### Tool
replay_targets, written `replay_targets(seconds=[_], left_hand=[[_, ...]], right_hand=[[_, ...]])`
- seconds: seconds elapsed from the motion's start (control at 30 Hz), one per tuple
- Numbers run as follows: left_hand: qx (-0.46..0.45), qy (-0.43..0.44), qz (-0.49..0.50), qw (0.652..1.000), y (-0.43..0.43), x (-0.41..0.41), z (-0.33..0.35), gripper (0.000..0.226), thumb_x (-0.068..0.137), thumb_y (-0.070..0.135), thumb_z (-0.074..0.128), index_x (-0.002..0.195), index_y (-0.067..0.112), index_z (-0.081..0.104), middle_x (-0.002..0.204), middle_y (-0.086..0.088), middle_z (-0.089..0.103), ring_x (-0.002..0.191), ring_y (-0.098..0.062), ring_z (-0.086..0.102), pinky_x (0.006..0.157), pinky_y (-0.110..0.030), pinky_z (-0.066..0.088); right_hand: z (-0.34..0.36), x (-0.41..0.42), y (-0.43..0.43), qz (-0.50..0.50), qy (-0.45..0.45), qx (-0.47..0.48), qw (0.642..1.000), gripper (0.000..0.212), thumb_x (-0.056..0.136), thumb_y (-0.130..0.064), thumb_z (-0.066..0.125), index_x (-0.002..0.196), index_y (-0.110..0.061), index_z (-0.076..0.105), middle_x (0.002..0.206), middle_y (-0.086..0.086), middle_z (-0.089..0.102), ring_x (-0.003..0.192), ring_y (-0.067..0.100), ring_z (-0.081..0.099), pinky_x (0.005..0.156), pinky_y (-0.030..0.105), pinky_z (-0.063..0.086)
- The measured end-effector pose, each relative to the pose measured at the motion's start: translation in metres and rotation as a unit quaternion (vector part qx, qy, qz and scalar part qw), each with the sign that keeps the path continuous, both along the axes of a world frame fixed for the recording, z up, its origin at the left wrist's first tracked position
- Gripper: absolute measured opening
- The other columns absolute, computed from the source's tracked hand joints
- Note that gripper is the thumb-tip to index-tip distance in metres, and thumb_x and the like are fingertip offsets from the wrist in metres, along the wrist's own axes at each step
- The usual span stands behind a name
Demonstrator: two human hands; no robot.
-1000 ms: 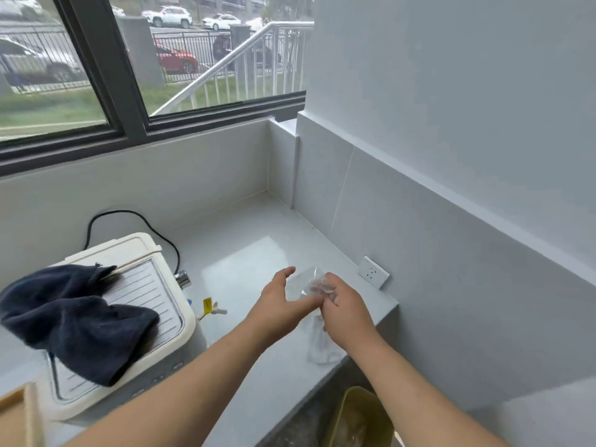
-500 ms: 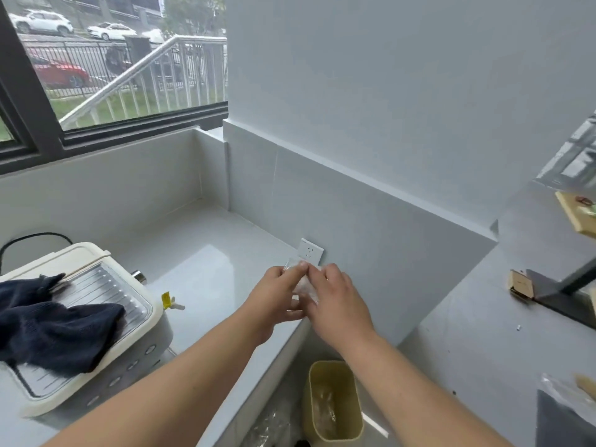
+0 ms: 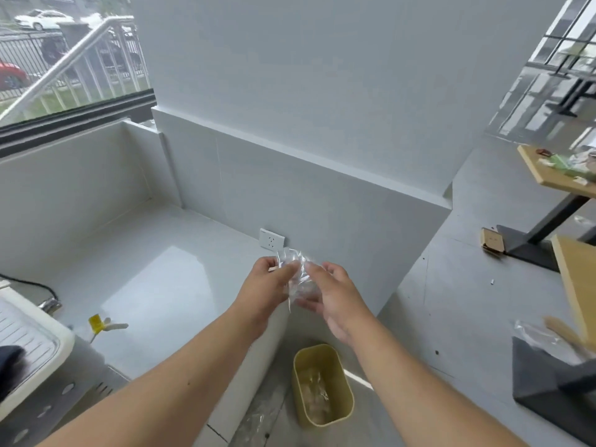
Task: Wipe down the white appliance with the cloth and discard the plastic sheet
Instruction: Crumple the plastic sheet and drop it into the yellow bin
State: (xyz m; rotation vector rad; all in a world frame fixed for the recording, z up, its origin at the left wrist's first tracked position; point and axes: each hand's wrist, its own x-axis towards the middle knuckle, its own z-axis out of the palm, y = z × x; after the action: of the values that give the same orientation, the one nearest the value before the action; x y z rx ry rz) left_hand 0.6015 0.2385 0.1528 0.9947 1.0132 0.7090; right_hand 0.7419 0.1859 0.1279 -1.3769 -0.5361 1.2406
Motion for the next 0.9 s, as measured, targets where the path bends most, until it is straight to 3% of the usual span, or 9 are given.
replay_targets(seconds=[0.1, 0.17, 0.23, 0.33, 0.4, 0.47, 0.6, 0.73, 0.9], left_hand=[[0.024, 0.062, -0.022, 0.998, 0.001, 0.024, -0.013, 0.034, 0.095, 0.037, 0.076, 0.114, 0.015, 0.058, 0.106, -0.01, 0.075, 0.09, -0.028, 0.074, 0.083, -0.041, 0.055], [0.047, 0.116, -0.033, 0.992, 0.003, 0.039, -0.024, 0.031, 0.093, 0.041, 0.076, 0.107, 0.019, 0.06, 0.095, -0.003, 0.071, 0.072, -0.013, 0.066, 0.068, -0.028, 0.049], [0.089, 0.201, -0.053, 0.974, 0.007, 0.053, -0.035, 0.021, 0.095, 0.04, 0.072, 0.102, 0.023, 0.061, 0.088, 0.004, 0.07, 0.062, -0.004, 0.063, 0.058, -0.021, 0.046], [0.158, 0.337, -0.105, 0.922, 0.019, 0.065, -0.054, 0.028, 0.092, 0.048, 0.068, 0.103, 0.023, 0.06, 0.093, 0.006, 0.071, 0.083, -0.015, 0.068, 0.068, -0.034, 0.051], [0.204, 0.418, -0.149, 0.873, 0.029, 0.066, -0.068, 0.047, 0.087, 0.056, 0.069, 0.12, 0.023, 0.061, 0.116, 0.005, 0.069, 0.109, -0.023, 0.065, 0.086, -0.039, 0.054], [0.238, 0.473, -0.173, 0.831, 0.037, 0.063, -0.081, 0.074, 0.081, 0.069, 0.069, 0.141, 0.028, 0.054, 0.141, 0.005, 0.059, 0.131, -0.024, 0.053, 0.101, -0.041, 0.05], [0.278, 0.538, -0.207, 0.768, 0.056, 0.057, -0.114, 0.102, 0.074, 0.089, 0.059, 0.157, 0.034, 0.038, 0.169, 0.006, 0.033, 0.153, -0.025, 0.032, 0.12, -0.045, 0.036], [0.293, 0.565, -0.227, 0.737, 0.073, 0.054, -0.152, 0.1, 0.076, 0.085, 0.055, 0.16, 0.034, 0.031, 0.175, 0.0, 0.02, 0.16, -0.026, 0.02, 0.129, -0.049, 0.021], [0.324, 0.594, -0.23, 0.699, 0.095, 0.049, -0.197, 0.098, 0.081, 0.08, 0.053, 0.163, 0.034, 0.024, 0.177, -0.001, 0.012, 0.162, -0.029, 0.011, 0.13, -0.054, 0.014]], right_hand=[[-0.008, 0.027, 0.008, -0.038, 0.009, -0.009, 0.999, 0.074, 0.068, -0.038, 0.086, 0.13, -0.02, 0.051, 0.119, 0.018, 0.071, 0.085, 0.028, 0.077, 0.078, 0.043, 0.064], [-0.015, 0.043, 0.015, -0.039, -0.023, -0.028, 0.999, 0.063, 0.07, -0.033, 0.079, 0.128, -0.02, 0.056, 0.117, 0.013, 0.072, 0.087, 0.027, 0.076, 0.073, 0.038, 0.063], [-0.024, 0.057, 0.019, -0.021, -0.117, -0.053, 0.992, 0.046, 0.072, -0.033, 0.074, 0.116, -0.032, 0.061, 0.113, 0.002, 0.072, 0.093, 0.021, 0.075, 0.068, 0.03, 0.061], [-0.042, 0.074, 0.024, 0.028, -0.272, -0.072, 0.959, 0.027, 0.079, -0.037, 0.072, 0.103, -0.041, 0.058, 0.105, -0.016, 0.068, 0.089, 0.006, 0.069, 0.061, 0.012, 0.054], [-0.057, 0.084, 0.026, 0.047, -0.351, -0.091, 0.931, 0.03, 0.084, -0.041, 0.072, 0.107, -0.044, 0.053, 0.102, -0.019, 0.066, 0.084, 0.0, 0.066, 0.052, 0.005, 0.044], [-0.072, 0.091, 0.028, 0.06, -0.404, -0.109, 0.906, 0.036, 0.086, -0.042, 0.072, 0.109, -0.046, 0.044, 0.098, -0.017, 0.064, 0.077, -0.001, 0.063, 0.045, 0.006, 0.039], [-0.104, 0.098, 0.034, 0.095, -0.471, -0.121, 0.869, 0.043, 0.088, -0.035, 0.067, 0.108, -0.049, 0.031, 0.089, -0.01, 0.061, 0.067, 0.004, 0.058, 0.043, 0.012, 0.033], [-0.133, 0.101, 0.037, 0.146, -0.495, -0.118, 0.849, 0.039, 0.091, -0.024, 0.061, 0.114, -0.041, 0.035, 0.098, -0.002, 0.063, 0.08, 0.026, 0.063, 0.06, 0.035, 0.048], [-0.171, 0.108, 0.035, 0.202, -0.518, -0.116, 0.823, 0.038, 0.098, -0.011, 0.053, 0.132, -0.029, 0.051, 0.12, 0.007, 0.067, 0.099, 0.036, 0.063, 0.083, 0.042, 0.052]])
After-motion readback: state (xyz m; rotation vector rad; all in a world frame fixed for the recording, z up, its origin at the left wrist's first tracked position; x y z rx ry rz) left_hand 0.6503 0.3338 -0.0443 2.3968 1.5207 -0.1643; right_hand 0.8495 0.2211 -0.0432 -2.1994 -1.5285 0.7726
